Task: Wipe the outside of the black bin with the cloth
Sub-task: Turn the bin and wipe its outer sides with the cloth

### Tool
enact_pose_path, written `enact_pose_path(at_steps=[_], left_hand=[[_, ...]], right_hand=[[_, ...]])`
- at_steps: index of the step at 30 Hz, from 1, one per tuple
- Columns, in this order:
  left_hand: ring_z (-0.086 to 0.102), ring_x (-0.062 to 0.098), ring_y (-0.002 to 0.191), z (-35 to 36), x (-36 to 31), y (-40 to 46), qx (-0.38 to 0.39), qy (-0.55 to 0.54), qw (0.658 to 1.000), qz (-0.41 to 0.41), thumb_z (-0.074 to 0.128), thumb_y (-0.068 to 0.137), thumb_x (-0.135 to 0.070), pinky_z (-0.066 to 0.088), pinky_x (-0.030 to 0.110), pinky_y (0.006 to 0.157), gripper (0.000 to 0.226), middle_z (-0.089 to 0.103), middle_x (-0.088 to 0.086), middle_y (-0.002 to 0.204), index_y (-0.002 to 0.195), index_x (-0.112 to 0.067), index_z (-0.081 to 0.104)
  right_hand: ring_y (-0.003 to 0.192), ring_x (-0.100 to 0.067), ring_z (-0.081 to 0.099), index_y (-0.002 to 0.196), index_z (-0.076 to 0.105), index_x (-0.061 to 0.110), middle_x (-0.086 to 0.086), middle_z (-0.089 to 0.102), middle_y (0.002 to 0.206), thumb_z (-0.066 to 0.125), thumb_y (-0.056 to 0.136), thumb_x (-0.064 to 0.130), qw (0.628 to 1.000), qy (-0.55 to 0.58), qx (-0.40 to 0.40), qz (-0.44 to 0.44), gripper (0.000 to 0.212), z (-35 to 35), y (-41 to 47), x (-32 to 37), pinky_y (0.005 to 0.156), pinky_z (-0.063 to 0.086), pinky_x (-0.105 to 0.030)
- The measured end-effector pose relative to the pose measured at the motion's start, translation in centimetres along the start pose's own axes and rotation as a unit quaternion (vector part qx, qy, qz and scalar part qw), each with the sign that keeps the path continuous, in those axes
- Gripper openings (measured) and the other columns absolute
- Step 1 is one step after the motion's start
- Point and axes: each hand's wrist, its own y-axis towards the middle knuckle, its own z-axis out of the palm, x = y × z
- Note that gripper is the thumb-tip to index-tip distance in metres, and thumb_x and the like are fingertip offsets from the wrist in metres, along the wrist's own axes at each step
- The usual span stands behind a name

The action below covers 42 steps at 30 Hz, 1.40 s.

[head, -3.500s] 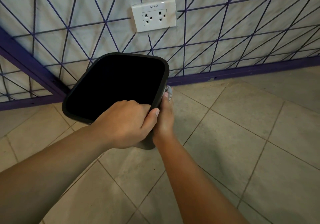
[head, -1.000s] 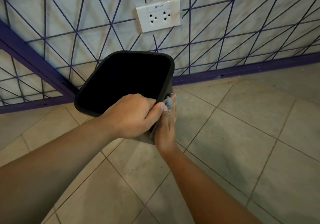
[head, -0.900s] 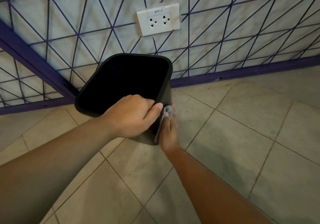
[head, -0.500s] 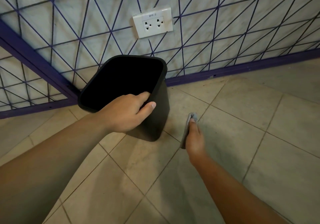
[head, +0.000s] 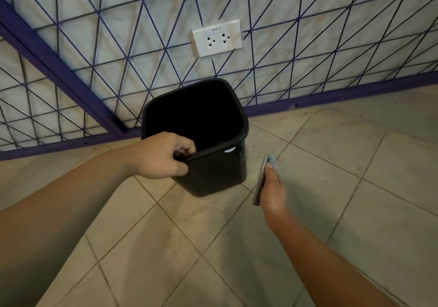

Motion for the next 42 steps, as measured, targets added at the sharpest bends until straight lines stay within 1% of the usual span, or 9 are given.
enact_pose_path(at_steps=[7,12,18,21,24,29,34,37,42], left_hand=[[0.059,0.008,0.108,3.4,-3.3,1.6,-0.104,0.007,0.993,0.06,0.051,0.094,-0.052,0.051,0.031,0.092,0.042,0.063,-0.011,0.117,0.127,-0.028,0.058],[0.059,0.008,0.078,4.2,-3.1,0.9,-0.131,0.084,0.98,0.12,0.039,0.099,-0.052,0.042,0.026,0.065,0.025,0.057,-0.013,0.081,0.092,-0.035,0.057],[0.054,0.009,0.069,4.3,-3.0,1.2,-0.128,0.168,0.973,0.097,0.012,0.087,-0.071,0.035,0.027,0.061,0.07,0.052,-0.012,0.069,0.1,-0.028,0.066],[0.057,0.007,0.064,4.7,-3.3,2.5,-0.141,0.143,0.97,0.135,0.013,0.091,-0.073,0.037,0.027,0.058,0.065,0.055,-0.009,0.063,0.072,-0.029,0.057],[0.056,0.006,0.058,4.9,-3.6,3.7,-0.139,0.134,0.968,0.158,0.016,0.091,-0.07,0.043,0.03,0.056,0.066,0.057,-0.007,0.06,0.069,-0.026,0.061],[0.055,0.01,0.057,4.5,-3.8,5.1,-0.151,0.109,0.968,0.167,0.022,0.097,-0.065,0.046,0.038,0.059,0.061,0.054,-0.004,0.059,0.064,-0.025,0.055],[0.057,0.005,0.058,4.3,-3.7,5.5,-0.137,0.084,0.973,0.166,0.023,0.096,-0.064,0.045,0.028,0.058,0.061,0.058,-0.008,0.059,0.066,-0.027,0.06],[0.056,0.006,0.055,4.1,-3.8,5.7,-0.145,0.069,0.974,0.16,0.026,0.095,-0.062,0.043,0.028,0.057,0.057,0.055,-0.006,0.056,0.06,-0.029,0.055],[0.056,0.008,0.054,3.9,-3.8,5.7,-0.138,0.059,0.977,0.151,0.027,0.093,-0.062,0.042,0.028,0.055,0.058,0.054,-0.005,0.052,0.058,-0.026,0.056]], right_hand=[[0.152,-0.033,0.04,0.167,0.029,0.015,-0.016,0.042,0.165,0.031,0.116,0.039,1.0,0.016,-0.009,0.003,0.057,0.4,-0.8,-0.3,0.125,0.03,-0.042],[0.149,-0.034,0.043,0.167,0.029,0.013,-0.017,0.043,0.163,0.032,0.115,0.045,0.996,0.06,-0.03,0.061,0.061,0.2,-0.6,-0.3,0.121,0.033,-0.041],[0.089,-0.014,0.059,0.15,0.052,0.013,-0.006,0.064,0.109,0.032,0.114,0.051,0.989,0.115,0.005,0.096,0.056,2.3,-1.3,-0.8,0.068,0.047,-0.022],[0.132,-0.023,0.057,0.158,0.045,0.031,-0.003,0.056,0.151,0.032,0.107,0.063,0.984,0.171,0.016,0.045,0.061,5.8,-1.3,-0.7,0.097,0.056,-0.036],[0.158,-0.027,0.03,0.16,0.038,0.044,-0.002,0.033,0.172,0.037,0.092,0.071,0.976,0.217,-0.012,0.003,0.072,7.7,0.2,-0.7,0.125,0.035,-0.059],[0.14,-0.037,0.051,0.155,0.049,0.024,-0.016,0.047,0.158,0.029,0.109,0.06,0.973,0.222,-0.05,0.032,0.061,7.8,4.0,-0.9,0.118,0.044,-0.057],[0.153,-0.027,0.038,0.14,0.059,0.04,0.001,0.047,0.161,0.033,0.085,0.072,0.971,0.212,-0.103,-0.046,0.069,8.9,2.1,0.7,0.125,0.035,-0.056],[0.15,-0.027,0.04,0.152,0.054,0.027,-0.005,0.045,0.16,0.033,0.104,0.063,0.968,0.228,-0.099,-0.021,0.064,8.5,3.2,0.7,0.124,0.036,-0.054],[0.146,-0.026,0.043,0.152,0.054,0.03,-0.003,0.048,0.156,0.044,0.083,0.083,0.974,0.213,-0.065,-0.037,0.087,8.4,2.9,0.9,0.118,0.043,-0.053]])
